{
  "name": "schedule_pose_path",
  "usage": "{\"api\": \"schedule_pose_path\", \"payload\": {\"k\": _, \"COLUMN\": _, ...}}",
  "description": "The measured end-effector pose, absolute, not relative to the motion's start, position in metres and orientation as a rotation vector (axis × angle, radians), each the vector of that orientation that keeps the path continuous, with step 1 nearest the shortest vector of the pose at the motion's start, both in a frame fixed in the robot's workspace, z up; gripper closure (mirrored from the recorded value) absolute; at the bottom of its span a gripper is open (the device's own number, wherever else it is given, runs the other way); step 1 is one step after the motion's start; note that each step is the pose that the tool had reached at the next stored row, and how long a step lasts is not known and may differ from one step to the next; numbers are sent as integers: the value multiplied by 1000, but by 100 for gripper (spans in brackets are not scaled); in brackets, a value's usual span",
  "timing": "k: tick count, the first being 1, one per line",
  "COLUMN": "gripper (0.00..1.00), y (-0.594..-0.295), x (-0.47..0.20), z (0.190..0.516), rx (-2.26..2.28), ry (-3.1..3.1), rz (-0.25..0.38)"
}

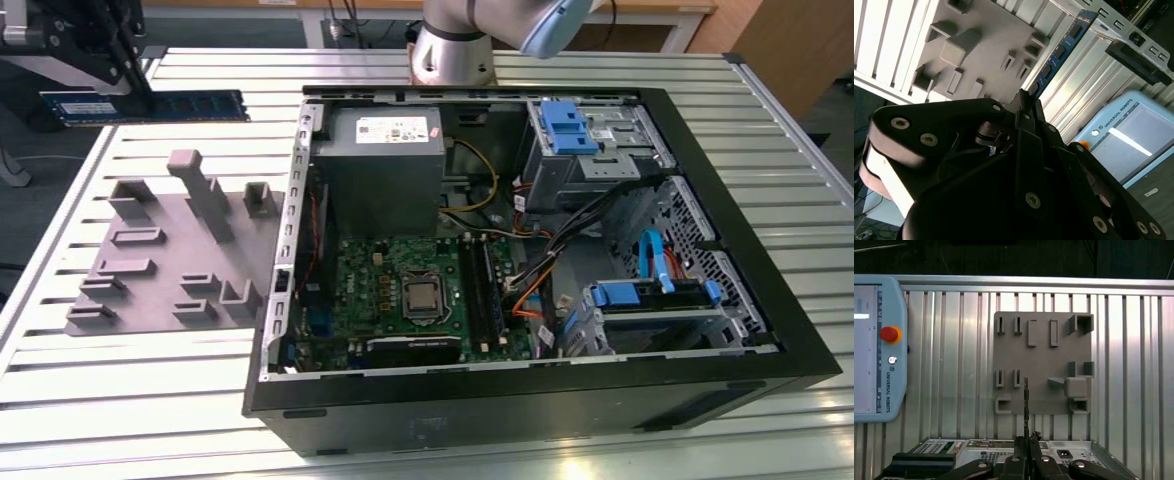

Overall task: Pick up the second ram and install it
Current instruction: 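Pick up the second ram and move it above second insertion slot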

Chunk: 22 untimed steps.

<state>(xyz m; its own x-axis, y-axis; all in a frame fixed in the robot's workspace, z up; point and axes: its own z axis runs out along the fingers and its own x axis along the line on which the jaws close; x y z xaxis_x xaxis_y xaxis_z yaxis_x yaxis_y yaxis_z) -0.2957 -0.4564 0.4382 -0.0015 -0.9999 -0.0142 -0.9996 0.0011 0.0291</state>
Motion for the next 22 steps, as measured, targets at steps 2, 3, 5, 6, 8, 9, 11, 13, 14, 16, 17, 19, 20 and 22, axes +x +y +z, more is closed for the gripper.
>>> {"api": "schedule_pose_path", "payload": {"k": 2, "gripper": 86, "y": -456, "x": -289, "z": 438, "rx": 2212, "ry": -2215, "rz": -48}}
{"api": "schedule_pose_path", "payload": {"k": 3, "gripper": 86, "y": -456, "x": -286, "z": 438, "rx": 2212, "ry": -2215, "rz": -48}}
{"api": "schedule_pose_path", "payload": {"k": 5, "gripper": 86, "y": -456, "x": -280, "z": 438, "rx": 2212, "ry": -2215, "rz": -48}}
{"api": "schedule_pose_path", "payload": {"k": 6, "gripper": 86, "y": -456, "x": -277, "z": 438, "rx": 2212, "ry": -2215, "rz": -48}}
{"api": "schedule_pose_path", "payload": {"k": 8, "gripper": 86, "y": -456, "x": -270, "z": 438, "rx": 2212, "ry": -2215, "rz": -48}}
{"api": "schedule_pose_path", "payload": {"k": 9, "gripper": 86, "y": -456, "x": -266, "z": 438, "rx": 2212, "ry": -2215, "rz": -48}}
{"api": "schedule_pose_path", "payload": {"k": 11, "gripper": 86, "y": -456, "x": -257, "z": 438, "rx": 2212, "ry": -2215, "rz": -48}}
{"api": "schedule_pose_path", "payload": {"k": 13, "gripper": 86, "y": -456, "x": -248, "z": 438, "rx": 2212, "ry": -2215, "rz": -48}}
{"api": "schedule_pose_path", "payload": {"k": 14, "gripper": 86, "y": -456, "x": -243, "z": 438, "rx": 2212, "ry": -2215, "rz": -48}}
{"api": "schedule_pose_path", "payload": {"k": 16, "gripper": 86, "y": -456, "x": -234, "z": 438, "rx": 2212, "ry": -2215, "rz": -48}}
{"api": "schedule_pose_path", "payload": {"k": 17, "gripper": 86, "y": -456, "x": -230, "z": 438, "rx": 2212, "ry": -2215, "rz": -48}}
{"api": "schedule_pose_path", "payload": {"k": 19, "gripper": 86, "y": -456, "x": -220, "z": 438, "rx": 2212, "ry": -2215, "rz": -48}}
{"api": "schedule_pose_path", "payload": {"k": 20, "gripper": 86, "y": -456, "x": -216, "z": 438, "rx": 2212, "ry": -2215, "rz": -48}}
{"api": "schedule_pose_path", "payload": {"k": 22, "gripper": 86, "y": -456, "x": -207, "z": 438, "rx": 2212, "ry": -2215, "rz": -48}}
